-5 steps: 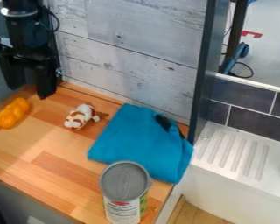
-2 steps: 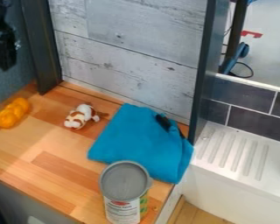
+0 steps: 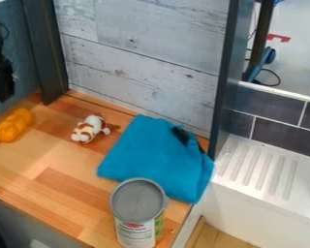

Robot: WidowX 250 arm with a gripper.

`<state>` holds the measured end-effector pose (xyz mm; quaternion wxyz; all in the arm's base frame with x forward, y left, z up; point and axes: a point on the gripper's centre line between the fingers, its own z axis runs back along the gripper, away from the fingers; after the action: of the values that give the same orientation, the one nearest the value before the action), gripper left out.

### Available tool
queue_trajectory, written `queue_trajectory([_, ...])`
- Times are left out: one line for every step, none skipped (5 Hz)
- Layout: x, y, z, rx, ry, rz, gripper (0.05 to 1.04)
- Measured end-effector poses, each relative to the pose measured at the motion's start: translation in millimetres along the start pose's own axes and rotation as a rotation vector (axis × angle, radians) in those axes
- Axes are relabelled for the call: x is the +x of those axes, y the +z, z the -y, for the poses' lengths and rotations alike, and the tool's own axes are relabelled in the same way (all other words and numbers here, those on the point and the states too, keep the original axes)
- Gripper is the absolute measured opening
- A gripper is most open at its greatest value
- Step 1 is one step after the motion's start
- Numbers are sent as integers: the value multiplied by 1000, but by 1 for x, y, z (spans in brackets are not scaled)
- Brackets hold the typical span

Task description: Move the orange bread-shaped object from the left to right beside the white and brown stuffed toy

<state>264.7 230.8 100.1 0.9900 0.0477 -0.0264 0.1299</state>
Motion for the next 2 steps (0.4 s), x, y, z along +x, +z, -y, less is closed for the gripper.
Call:
queue_trajectory([6, -25, 2, -32, -27, -9, 1003])
queue_trajectory([15, -43, -6, -52, -23, -19, 1002])
